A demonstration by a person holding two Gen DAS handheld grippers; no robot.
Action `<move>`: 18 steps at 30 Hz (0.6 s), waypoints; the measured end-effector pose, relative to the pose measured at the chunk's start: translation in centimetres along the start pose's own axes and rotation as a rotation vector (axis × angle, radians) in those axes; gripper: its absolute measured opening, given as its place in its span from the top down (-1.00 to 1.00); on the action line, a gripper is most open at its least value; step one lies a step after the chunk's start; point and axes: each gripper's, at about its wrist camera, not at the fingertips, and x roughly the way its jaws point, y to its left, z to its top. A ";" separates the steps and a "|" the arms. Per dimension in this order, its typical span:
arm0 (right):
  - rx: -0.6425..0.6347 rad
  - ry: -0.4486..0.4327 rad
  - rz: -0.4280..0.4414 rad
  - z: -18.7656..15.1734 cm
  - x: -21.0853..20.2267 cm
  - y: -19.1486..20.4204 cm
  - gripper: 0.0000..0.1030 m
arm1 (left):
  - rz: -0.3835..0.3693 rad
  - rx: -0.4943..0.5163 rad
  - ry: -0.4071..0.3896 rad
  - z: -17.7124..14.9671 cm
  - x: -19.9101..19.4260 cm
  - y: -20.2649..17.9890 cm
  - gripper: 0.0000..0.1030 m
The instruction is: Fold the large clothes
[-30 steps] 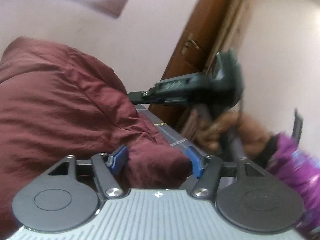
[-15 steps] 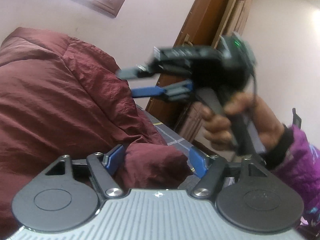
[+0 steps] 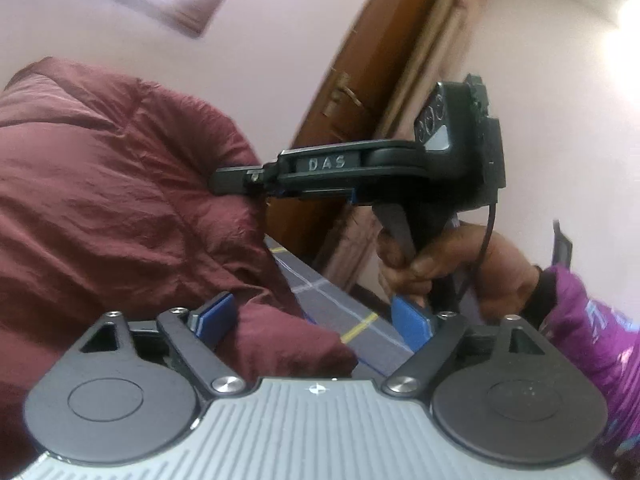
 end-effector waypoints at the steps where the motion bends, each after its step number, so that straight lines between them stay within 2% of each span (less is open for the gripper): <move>1: -0.005 0.005 -0.013 -0.6 -0.3 -0.3 0.85 | 0.002 0.020 0.006 -0.3 0.5 -0.2 -0.65; 4: 0.075 0.014 -0.041 -2.3 -0.7 -2.5 0.90 | -0.006 0.036 0.021 -0.9 1.7 0.1 -0.65; 9: 0.256 0.017 -0.043 -5.1 -1.3 -5.6 0.96 | -0.031 -0.016 0.049 -0.9 3.0 1.6 -0.65; 12: 0.483 0.021 0.043 -6.2 -2.3 -8.6 0.90 | -0.034 -0.002 0.052 -1.0 3.5 1.6 -0.65; 14: 0.545 0.015 0.061 -6.3 -2.9 -9.5 0.76 | -0.029 0.012 0.051 -1.3 3.8 1.0 -0.69; 18: 0.548 0.098 0.116 -5.4 -1.1 -9.0 0.44 | -0.023 0.034 0.039 -2.1 3.4 -0.1 -0.76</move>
